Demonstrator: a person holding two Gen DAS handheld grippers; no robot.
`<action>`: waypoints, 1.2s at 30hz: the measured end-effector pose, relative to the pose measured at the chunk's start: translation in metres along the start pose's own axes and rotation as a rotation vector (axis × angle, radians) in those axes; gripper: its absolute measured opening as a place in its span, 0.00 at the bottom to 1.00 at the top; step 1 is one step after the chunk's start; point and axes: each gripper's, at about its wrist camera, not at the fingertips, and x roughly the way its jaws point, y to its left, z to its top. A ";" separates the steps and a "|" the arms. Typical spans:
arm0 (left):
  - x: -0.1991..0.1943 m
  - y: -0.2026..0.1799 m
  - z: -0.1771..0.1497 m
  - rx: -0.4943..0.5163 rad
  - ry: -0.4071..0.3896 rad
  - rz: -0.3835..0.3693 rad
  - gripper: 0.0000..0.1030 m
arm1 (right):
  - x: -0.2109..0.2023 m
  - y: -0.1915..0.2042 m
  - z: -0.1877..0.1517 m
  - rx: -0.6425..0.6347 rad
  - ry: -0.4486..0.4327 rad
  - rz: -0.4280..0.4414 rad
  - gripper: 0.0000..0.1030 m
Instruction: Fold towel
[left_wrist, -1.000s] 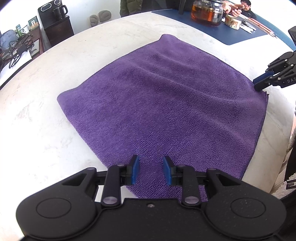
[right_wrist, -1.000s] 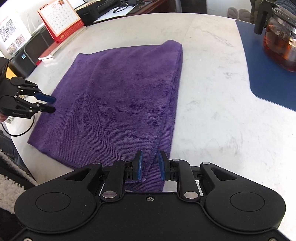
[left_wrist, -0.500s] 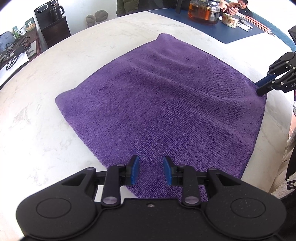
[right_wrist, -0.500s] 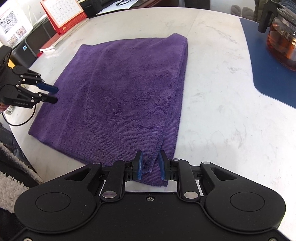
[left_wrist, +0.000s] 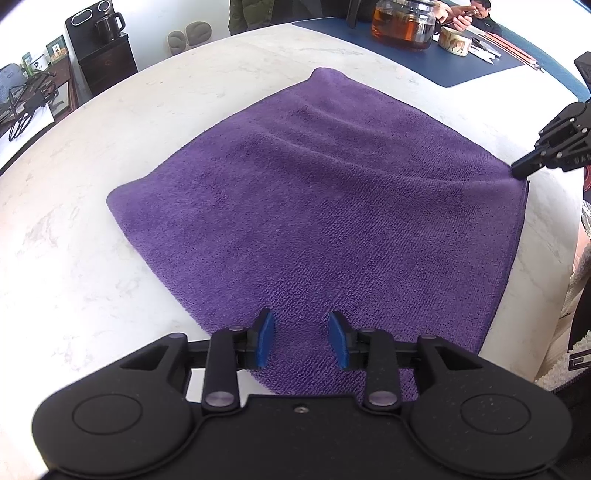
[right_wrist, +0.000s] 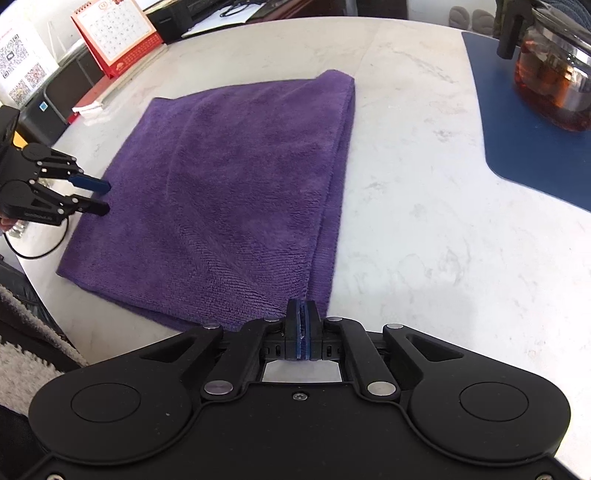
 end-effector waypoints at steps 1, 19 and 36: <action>0.000 0.000 0.000 0.000 0.001 0.000 0.31 | 0.001 0.000 -0.001 -0.009 0.007 -0.008 0.02; 0.000 -0.002 0.001 0.017 0.017 -0.013 0.42 | -0.009 -0.008 0.051 -0.063 -0.087 -0.010 0.17; 0.001 0.001 0.007 -0.006 0.044 -0.049 0.46 | 0.047 -0.027 0.097 -0.113 -0.065 0.008 0.17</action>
